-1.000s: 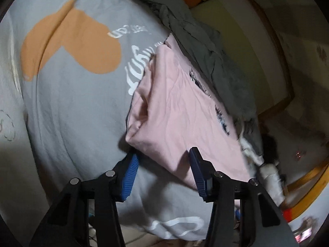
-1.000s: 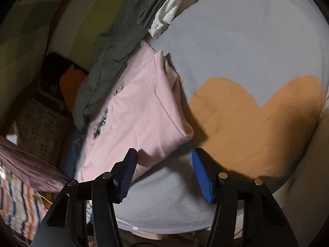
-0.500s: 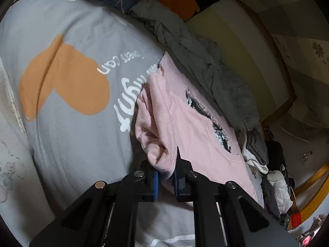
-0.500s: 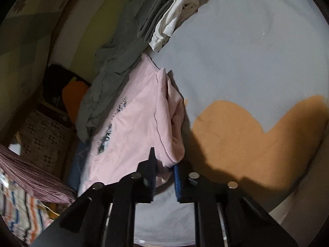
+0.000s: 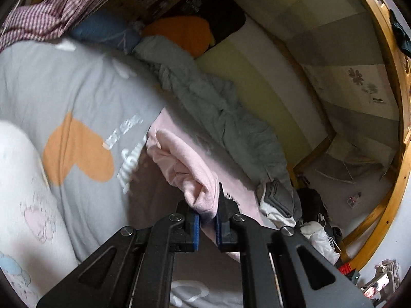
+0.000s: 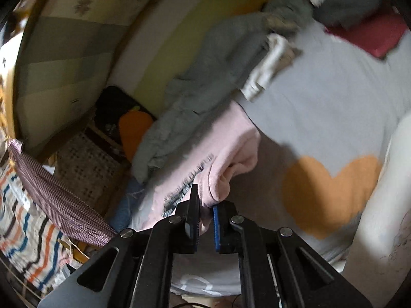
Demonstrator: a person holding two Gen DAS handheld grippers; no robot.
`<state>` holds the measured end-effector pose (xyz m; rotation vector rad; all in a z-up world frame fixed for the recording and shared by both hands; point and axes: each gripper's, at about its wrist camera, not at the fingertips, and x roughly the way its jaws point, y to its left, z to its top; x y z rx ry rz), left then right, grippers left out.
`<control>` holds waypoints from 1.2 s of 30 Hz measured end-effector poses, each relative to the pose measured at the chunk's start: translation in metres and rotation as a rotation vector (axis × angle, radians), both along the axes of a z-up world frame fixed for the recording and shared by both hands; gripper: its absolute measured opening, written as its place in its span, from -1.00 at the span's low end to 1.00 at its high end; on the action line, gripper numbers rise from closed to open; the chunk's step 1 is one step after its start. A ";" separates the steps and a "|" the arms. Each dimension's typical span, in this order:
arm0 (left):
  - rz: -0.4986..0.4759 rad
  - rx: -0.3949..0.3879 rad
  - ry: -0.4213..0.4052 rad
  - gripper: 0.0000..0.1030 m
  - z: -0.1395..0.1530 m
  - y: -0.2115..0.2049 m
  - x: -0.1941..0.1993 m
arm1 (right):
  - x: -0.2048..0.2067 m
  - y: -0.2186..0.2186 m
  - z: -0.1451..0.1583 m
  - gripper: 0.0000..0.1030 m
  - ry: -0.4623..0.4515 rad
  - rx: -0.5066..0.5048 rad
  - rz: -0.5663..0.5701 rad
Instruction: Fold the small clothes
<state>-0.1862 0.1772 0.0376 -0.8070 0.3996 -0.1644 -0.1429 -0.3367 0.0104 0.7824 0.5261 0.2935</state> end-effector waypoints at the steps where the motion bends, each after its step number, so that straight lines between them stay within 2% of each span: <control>1: 0.004 0.003 -0.006 -0.84 0.003 -0.001 0.005 | 0.002 0.002 0.006 -0.85 -0.016 -0.010 0.000; 3: 0.016 -0.002 0.015 -0.84 0.005 0.000 0.021 | 0.010 0.006 0.015 -0.85 -0.044 -0.033 -0.003; 8: 0.050 -0.085 0.080 -0.84 0.000 0.006 0.072 | 0.055 0.010 0.022 -0.84 -0.052 -0.015 -0.023; 13: 0.106 -0.048 0.152 -0.84 0.001 -0.002 0.130 | 0.113 0.021 0.018 -0.84 -0.025 -0.034 -0.066; 17: 0.141 -0.005 0.239 -0.84 -0.010 -0.005 0.172 | 0.157 0.026 0.005 -0.85 0.042 -0.017 -0.086; 19: 0.145 -0.017 0.284 -0.84 -0.020 -0.003 0.190 | 0.178 0.029 -0.004 -0.84 0.082 -0.036 -0.091; 22: 0.139 -0.067 0.286 -0.84 -0.030 0.001 0.197 | 0.196 0.032 -0.014 -0.84 0.120 -0.030 -0.094; 26: 0.120 -0.024 0.267 -0.84 -0.031 -0.001 0.203 | 0.203 0.034 -0.017 -0.84 0.113 -0.050 -0.093; 30: 0.127 -0.034 0.302 -0.84 -0.037 -0.002 0.210 | 0.220 0.035 -0.027 -0.84 0.154 -0.068 -0.090; 32: 0.126 -0.036 0.294 -0.84 -0.036 -0.002 0.205 | 0.223 0.035 -0.032 -0.84 0.170 -0.052 -0.097; 36: 0.088 -0.022 0.242 -0.84 -0.019 -0.002 0.179 | 0.204 0.033 -0.022 -0.84 0.132 -0.074 -0.083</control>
